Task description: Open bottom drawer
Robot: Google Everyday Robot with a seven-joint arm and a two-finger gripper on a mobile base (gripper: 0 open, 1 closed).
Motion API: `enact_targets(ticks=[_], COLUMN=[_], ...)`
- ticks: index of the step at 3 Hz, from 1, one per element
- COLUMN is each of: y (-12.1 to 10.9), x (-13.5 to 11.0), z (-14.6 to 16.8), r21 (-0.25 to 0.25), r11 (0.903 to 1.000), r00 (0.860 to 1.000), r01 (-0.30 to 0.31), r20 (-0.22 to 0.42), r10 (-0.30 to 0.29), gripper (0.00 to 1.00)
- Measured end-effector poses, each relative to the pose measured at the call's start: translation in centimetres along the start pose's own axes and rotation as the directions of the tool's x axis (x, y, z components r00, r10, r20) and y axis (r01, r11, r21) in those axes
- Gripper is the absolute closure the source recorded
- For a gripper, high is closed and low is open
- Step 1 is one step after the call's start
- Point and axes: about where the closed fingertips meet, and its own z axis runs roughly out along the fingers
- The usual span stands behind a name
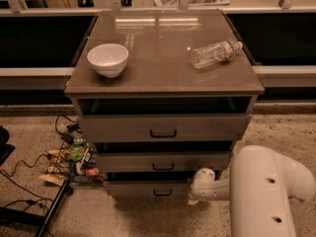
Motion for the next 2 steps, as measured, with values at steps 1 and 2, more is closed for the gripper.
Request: enact_targets(ticks=[1,2], y=[0.2,0.8], x=[1.2,2.0], z=[-4.0,-7.1], r21=[0.048,0.065], r11=[0.9988,0.9977], r00=[0.999,0.996], r01=[0.01,0.021], r20=[-0.047,-0.082], r10=[-0.007,-0.015], gripper=[0.62,0.85])
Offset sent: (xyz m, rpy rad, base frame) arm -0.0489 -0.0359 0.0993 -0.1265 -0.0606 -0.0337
